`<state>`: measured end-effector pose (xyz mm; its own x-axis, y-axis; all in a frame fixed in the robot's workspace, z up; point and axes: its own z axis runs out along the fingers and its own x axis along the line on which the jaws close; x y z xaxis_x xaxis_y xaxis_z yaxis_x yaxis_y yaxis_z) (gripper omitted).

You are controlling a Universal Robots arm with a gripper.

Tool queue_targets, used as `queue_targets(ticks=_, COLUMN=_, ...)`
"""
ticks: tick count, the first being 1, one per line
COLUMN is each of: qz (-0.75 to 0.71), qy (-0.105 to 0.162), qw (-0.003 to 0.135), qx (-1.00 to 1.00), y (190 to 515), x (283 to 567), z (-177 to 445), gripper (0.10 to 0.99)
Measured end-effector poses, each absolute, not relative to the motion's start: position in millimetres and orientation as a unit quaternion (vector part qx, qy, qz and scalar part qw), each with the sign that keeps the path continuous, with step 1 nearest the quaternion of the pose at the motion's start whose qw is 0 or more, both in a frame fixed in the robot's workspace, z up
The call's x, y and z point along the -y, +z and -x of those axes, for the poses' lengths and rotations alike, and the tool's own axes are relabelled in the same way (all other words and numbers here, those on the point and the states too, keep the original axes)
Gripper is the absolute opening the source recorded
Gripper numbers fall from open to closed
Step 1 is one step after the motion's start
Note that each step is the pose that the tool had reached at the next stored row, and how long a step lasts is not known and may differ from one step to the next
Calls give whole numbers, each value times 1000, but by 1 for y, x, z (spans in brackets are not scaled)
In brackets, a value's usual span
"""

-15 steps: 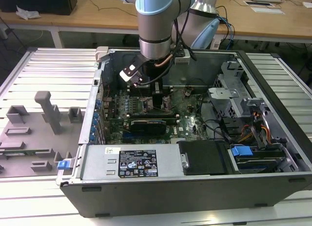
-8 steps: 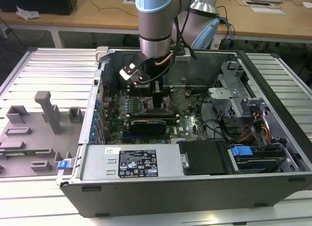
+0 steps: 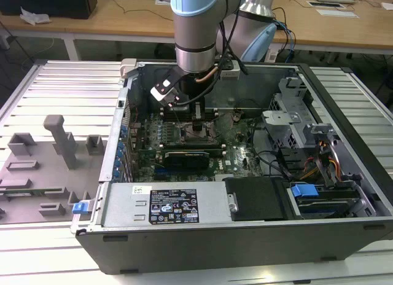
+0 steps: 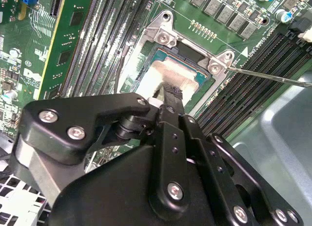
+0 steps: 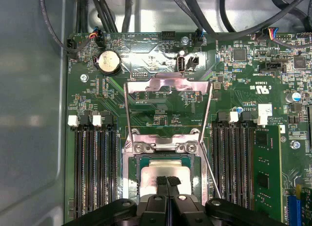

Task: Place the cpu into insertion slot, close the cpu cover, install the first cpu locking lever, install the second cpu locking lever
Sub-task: 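Place the cpu into insertion slot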

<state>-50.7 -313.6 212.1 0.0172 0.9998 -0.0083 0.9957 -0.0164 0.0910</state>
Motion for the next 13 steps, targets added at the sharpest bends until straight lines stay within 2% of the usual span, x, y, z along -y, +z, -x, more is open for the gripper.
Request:
queue_targets(ticks=5, qz=-712, qy=29, qw=36, qx=-700, y=214, x=314, z=51, gripper=106)
queue_targets(ticks=13, qz=-712, qy=29, qw=36, qx=-700, y=245, x=314, z=51, gripper=106)
